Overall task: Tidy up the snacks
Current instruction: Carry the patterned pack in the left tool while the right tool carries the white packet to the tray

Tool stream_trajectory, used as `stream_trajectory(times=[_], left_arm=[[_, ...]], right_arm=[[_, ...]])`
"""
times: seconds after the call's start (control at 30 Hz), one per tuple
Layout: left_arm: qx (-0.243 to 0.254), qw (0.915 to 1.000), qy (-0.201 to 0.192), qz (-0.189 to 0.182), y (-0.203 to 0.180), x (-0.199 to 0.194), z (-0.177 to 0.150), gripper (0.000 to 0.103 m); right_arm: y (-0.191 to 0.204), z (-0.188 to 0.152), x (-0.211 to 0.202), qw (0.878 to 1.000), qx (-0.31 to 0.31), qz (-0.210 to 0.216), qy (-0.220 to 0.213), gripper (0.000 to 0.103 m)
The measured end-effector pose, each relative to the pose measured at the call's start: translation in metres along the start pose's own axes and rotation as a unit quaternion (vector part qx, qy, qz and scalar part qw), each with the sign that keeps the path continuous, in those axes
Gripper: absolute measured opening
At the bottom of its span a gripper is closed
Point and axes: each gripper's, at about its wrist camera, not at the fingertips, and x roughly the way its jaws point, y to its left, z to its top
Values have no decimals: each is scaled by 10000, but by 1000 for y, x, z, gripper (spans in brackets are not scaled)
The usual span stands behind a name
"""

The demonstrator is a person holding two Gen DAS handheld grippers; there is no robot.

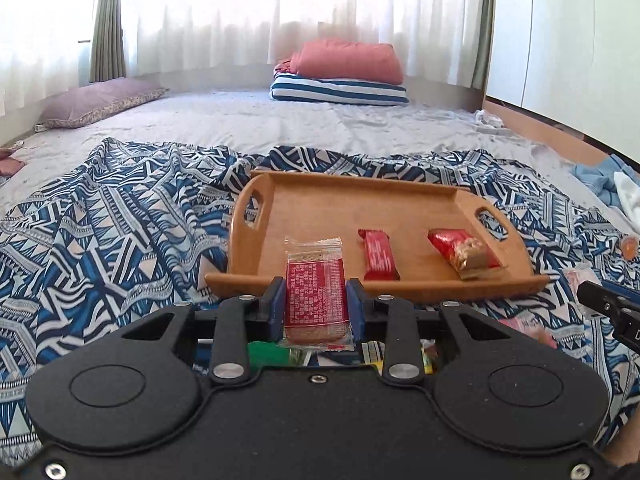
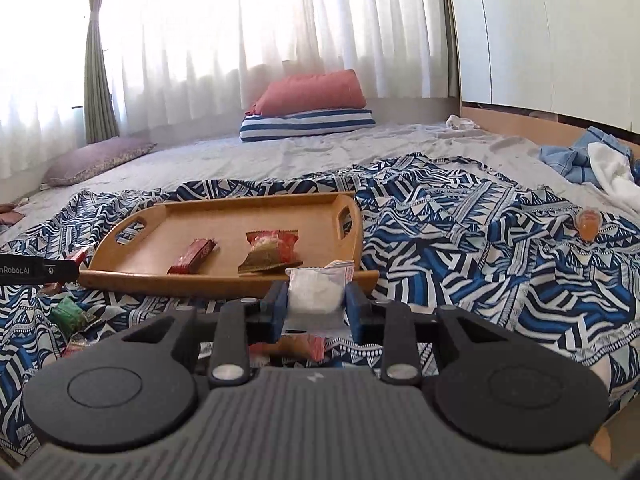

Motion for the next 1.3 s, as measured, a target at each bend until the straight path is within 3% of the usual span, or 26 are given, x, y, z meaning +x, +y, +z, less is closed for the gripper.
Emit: stream_trajectory(times=[0.27,0.57,0.9,1.3], left_arm=[[-252,9992,222,-197,7,34,30,31],[-200,9980,545,-232,1,78,44,31],[-205,9948,989,-157,-6,127,42,31],[-104,9947,1007,-182,-16,150,39,31]], right_arm=[[0,28,42,9999,-139,39,83,35],[4,46,96,9987,-214,129,454,35],[0,44,142,9957,-79,60,924,36],[15,36,164,9942,-48,125,1063,35]])
